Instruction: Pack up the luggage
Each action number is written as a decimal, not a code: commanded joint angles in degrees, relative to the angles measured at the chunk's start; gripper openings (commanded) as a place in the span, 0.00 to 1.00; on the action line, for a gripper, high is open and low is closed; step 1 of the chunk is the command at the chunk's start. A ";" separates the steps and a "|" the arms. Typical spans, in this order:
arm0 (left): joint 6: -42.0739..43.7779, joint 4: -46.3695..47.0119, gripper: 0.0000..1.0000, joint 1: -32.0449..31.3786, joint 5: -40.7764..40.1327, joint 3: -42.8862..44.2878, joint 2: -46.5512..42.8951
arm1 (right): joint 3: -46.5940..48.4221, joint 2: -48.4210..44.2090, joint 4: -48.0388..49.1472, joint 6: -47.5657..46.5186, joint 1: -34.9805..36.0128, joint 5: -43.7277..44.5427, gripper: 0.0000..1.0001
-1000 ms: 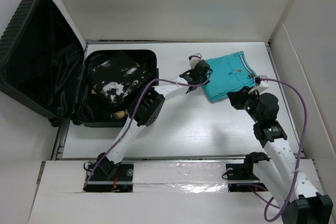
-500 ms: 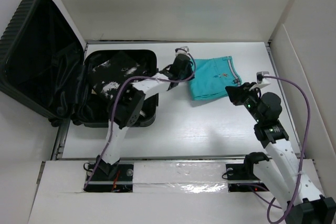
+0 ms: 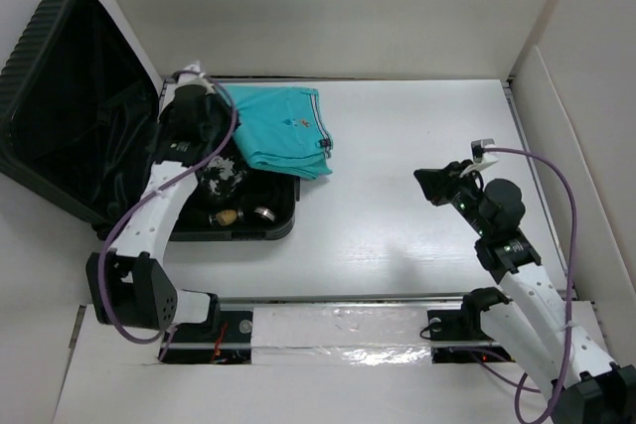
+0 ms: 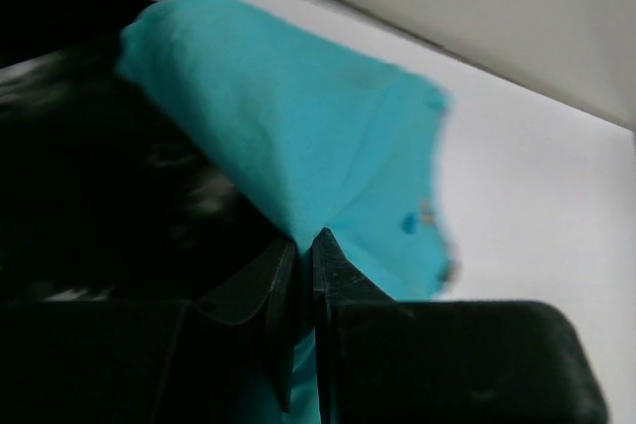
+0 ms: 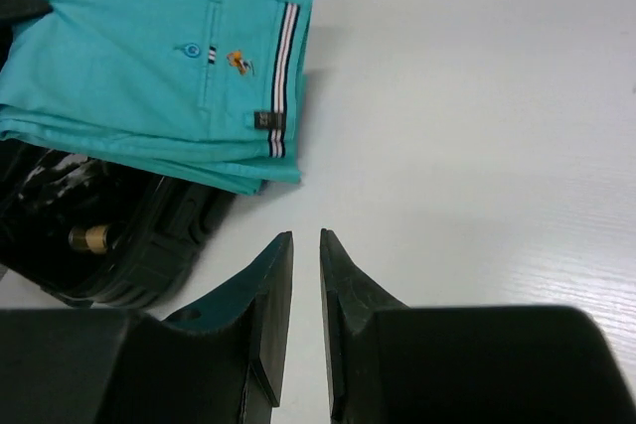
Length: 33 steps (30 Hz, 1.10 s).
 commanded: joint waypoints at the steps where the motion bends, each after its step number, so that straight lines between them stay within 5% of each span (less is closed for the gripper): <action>1: 1.24 -0.93 0.00 7.17 0.83 -7.16 -5.67 | 1.00 -0.82 2.05 -1.80 1.62 1.86 0.23; 5: 1.94 -1.63 0.00 17.63 0.83 -13.34 -9.19 | 1.44 -1.87 1.08 -2.50 2.15 1.51 0.23; 9: 0.54 -0.67 0.00 21.69 -3.03 -16.86 -12.44 | 1.44 -2.40 0.64 -2.68 2.68 1.16 0.23; 13: 0.80 -1.63 0.00 22.66 -10.31 -16.16 -12.80 | 1.79 -2.49 0.37 -3.03 2.68 0.72 0.24; 26: -1.83 -0.05 0.00 32.25 -6.03 -15.63 -6.73 | 2.23 -1.87 0.11 -3.91 2.68 -2.18 0.24; 29: -2.45 0.91 0.22 32.25 -3.65 -17.82 -9.88 | 2.32 -1.61 0.37 -4.00 2.68 -3.06 0.27; 32: -2.71 0.13 0.12 31.72 -7.15 -17.22 -13.84 | 2.40 -0.82 0.55 -4.00 2.68 -4.03 0.27; 33: -2.71 -0.83 0.00 31.72 -10.21 -16.35 -14.20 | 2.49 -0.73 0.46 -4.00 2.68 -4.20 0.27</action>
